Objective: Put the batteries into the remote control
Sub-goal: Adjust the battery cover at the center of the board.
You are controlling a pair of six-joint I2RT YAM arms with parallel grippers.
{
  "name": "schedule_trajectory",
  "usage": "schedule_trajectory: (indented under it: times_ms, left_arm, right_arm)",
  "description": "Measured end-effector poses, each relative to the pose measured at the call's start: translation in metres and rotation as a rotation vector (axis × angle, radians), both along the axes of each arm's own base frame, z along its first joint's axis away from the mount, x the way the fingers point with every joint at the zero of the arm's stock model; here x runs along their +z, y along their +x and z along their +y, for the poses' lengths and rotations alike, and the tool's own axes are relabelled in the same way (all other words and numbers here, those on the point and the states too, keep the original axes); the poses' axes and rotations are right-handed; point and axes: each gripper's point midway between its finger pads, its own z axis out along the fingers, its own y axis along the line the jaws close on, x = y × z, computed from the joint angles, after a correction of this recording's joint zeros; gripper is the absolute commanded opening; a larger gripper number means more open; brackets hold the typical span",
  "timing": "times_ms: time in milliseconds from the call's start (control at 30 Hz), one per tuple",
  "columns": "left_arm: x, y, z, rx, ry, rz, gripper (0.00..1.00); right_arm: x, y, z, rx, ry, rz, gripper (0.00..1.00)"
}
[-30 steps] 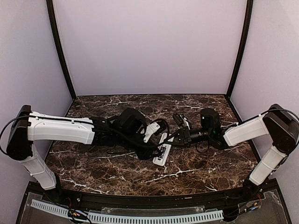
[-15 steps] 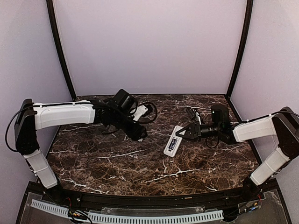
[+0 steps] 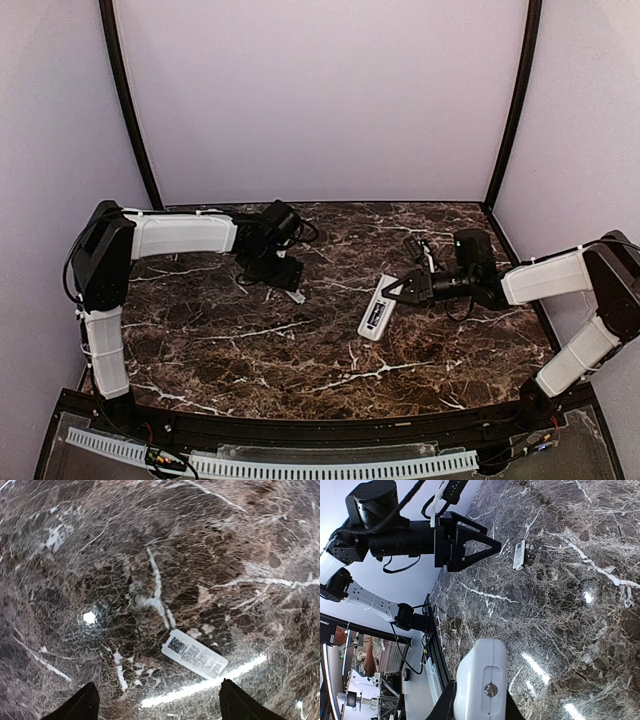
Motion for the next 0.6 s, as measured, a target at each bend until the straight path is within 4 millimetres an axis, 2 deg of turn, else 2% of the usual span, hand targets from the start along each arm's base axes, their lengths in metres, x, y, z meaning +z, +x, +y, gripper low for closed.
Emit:
schedule_trajectory:
  times_ms: [133,267,600]
  left_arm:
    - [-0.009,0.001,0.001,0.132,0.011,0.007,0.80]
    - [-0.006,0.004,-0.008,0.209,0.014,-0.019,0.80]
    - [-0.013,0.006,-0.023,0.291,0.049,-0.034,0.80]
  right_arm:
    - [0.000,0.001,-0.001,-0.002,0.000,-0.004,0.00]
    - [0.000,0.001,-0.001,-0.002,0.000,-0.005,0.00]
    - [-0.001,-0.001,-0.001,0.002,0.001,0.000,0.00]
